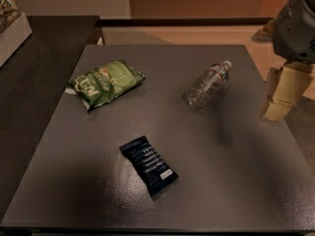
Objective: Pick green jalapeno chip bag
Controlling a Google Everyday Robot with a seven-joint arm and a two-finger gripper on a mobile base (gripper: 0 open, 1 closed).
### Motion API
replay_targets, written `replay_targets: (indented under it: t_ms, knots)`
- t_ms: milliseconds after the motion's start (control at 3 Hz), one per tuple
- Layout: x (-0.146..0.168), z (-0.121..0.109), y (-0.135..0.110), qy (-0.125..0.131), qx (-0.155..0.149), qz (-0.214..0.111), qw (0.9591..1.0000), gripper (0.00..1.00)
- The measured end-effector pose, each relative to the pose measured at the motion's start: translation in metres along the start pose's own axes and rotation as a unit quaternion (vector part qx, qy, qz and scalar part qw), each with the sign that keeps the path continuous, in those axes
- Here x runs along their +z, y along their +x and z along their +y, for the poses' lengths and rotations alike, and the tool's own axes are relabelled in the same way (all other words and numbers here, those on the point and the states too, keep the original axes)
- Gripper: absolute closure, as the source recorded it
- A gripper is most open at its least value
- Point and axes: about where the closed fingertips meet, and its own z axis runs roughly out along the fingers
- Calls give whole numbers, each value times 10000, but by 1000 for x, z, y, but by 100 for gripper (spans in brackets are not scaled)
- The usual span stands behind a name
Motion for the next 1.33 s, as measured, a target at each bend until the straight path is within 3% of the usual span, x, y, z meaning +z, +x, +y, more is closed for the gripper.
replay_targets:
  t_ms: [333, 667, 1000, 1333]
  knots:
    - [14, -9, -35, -16, -489, -230, 9985, 0]
    - [37, -21, -73, -61, -1042, -395, 9938, 0]
    - [60, -33, -116, -115, -1564, -512, 9863, 0]
    - [86, -40, -160, -205, -2062, -630, 9763, 0]
